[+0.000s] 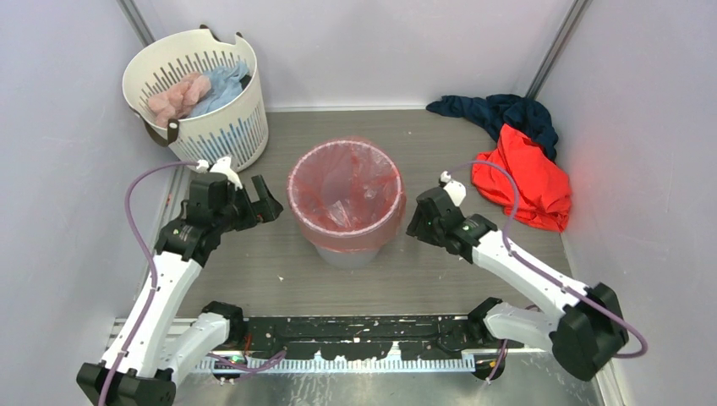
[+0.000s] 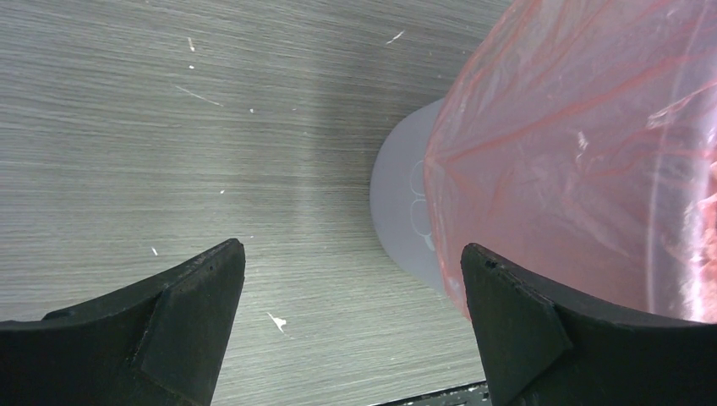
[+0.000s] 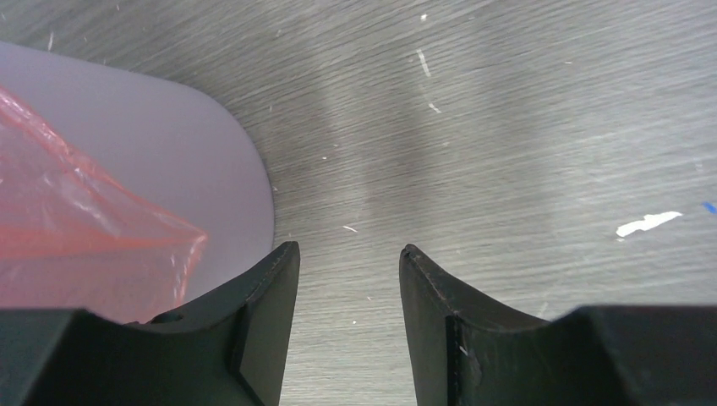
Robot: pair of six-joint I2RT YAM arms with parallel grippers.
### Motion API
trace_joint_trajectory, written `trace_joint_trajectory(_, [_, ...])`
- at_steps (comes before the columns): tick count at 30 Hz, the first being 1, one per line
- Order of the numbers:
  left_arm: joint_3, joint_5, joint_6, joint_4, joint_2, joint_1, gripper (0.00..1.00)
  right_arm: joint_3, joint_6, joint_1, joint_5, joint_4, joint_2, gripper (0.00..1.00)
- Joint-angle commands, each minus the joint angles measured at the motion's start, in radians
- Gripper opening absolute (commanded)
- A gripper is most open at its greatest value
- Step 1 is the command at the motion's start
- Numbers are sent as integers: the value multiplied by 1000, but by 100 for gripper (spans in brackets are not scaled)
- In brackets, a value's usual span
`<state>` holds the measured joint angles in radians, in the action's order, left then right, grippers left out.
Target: Put the trash bags into the trash bin
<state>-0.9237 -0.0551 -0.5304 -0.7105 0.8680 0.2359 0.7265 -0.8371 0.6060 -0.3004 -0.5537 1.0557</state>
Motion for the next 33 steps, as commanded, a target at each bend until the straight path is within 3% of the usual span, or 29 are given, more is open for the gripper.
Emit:
trace_joint_trajectory(1, [47, 17, 33, 51, -17, -6, 100, 102, 61, -3, 57, 130, 95, 53])
trace_joint_trajectory(9, [113, -102, -12, 172, 110, -6, 100, 163, 88, -3, 215, 208, 194, 56])
trace_joint_trajectory(19, [151, -186, -63, 345, 259, 3, 100, 175, 105, -3, 202, 165, 191, 59])
trace_joint_trajectory(33, [86, -195, -88, 420, 398, 65, 100, 172, 62, -3, 88, 96, 176, 60])
